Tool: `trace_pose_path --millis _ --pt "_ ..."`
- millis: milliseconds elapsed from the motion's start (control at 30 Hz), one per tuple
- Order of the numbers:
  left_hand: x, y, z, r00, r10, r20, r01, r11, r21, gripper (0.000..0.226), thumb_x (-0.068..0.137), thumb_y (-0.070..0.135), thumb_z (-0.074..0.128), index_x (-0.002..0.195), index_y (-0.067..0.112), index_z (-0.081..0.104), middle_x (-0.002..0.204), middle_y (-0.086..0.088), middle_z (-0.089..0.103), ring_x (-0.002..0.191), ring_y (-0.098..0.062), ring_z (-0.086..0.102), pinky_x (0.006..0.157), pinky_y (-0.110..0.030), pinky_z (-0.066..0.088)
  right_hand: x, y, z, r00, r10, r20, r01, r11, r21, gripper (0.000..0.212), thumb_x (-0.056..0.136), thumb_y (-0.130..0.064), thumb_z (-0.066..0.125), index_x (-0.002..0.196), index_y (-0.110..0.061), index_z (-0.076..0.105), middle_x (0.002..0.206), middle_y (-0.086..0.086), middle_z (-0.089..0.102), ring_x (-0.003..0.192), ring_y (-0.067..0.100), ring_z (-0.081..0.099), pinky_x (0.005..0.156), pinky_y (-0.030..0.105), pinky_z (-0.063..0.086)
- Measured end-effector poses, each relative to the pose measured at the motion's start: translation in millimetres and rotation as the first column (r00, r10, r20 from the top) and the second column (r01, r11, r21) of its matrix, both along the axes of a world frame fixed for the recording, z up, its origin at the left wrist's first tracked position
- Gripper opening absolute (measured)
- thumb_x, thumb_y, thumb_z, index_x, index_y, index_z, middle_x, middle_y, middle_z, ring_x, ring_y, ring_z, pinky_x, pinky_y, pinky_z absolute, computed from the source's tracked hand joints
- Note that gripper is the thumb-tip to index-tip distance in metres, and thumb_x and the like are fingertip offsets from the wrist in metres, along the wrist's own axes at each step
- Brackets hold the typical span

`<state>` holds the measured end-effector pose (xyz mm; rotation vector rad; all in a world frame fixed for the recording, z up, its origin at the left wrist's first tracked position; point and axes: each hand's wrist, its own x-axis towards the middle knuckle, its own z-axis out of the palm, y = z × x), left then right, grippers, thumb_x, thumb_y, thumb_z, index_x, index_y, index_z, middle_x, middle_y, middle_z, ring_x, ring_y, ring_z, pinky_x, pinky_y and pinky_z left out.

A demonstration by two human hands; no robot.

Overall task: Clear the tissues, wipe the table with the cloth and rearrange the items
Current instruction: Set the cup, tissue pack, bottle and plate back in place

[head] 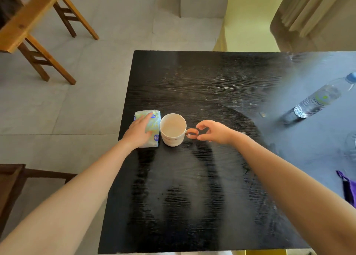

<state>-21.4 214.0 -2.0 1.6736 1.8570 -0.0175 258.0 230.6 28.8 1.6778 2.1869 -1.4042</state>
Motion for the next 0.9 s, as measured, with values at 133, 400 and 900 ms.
trace_pose_path --millis 133,400,900 --pt "17 18 52 0.992 -0.025 -0.122 0.025 1.000 -0.003 0.047 0.094 0.015 0.045 0.140 0.023 0.043 0.147 -0.006 0.044 0.132 -0.029 0.041 0.105 -0.039 0.039 33 18 27 0.977 0.091 0.191 -0.067 0.989 -0.129 0.057 0.087 -0.036 0.063 0.136 -0.015 0.044 0.134 0.006 0.053 0.117 0.022 0.054 0.099 0.034 0.043" --pt "147 40 162 0.900 -0.401 -0.174 0.374 0.912 -0.165 0.047 0.098 0.036 0.041 0.142 0.018 0.040 0.147 -0.003 0.042 0.132 -0.022 0.043 0.105 -0.033 0.036 121 28 118 0.883 0.182 0.432 -0.066 0.961 -0.270 0.059 0.093 -0.053 0.041 0.144 -0.025 0.034 0.140 0.001 0.044 0.126 0.025 0.048 0.103 0.045 0.044" --pt "436 52 210 0.695 -0.713 -0.093 0.690 0.698 -0.192 0.048 0.096 0.039 0.044 0.142 0.024 0.039 0.145 -0.002 0.042 0.128 -0.023 0.045 0.098 -0.044 0.048 355 -27 187 0.807 -0.119 0.578 0.262 0.950 -0.171 0.061 0.095 -0.050 0.039 0.143 -0.012 0.035 0.144 0.007 0.044 0.127 0.026 0.051 0.063 0.022 0.049"
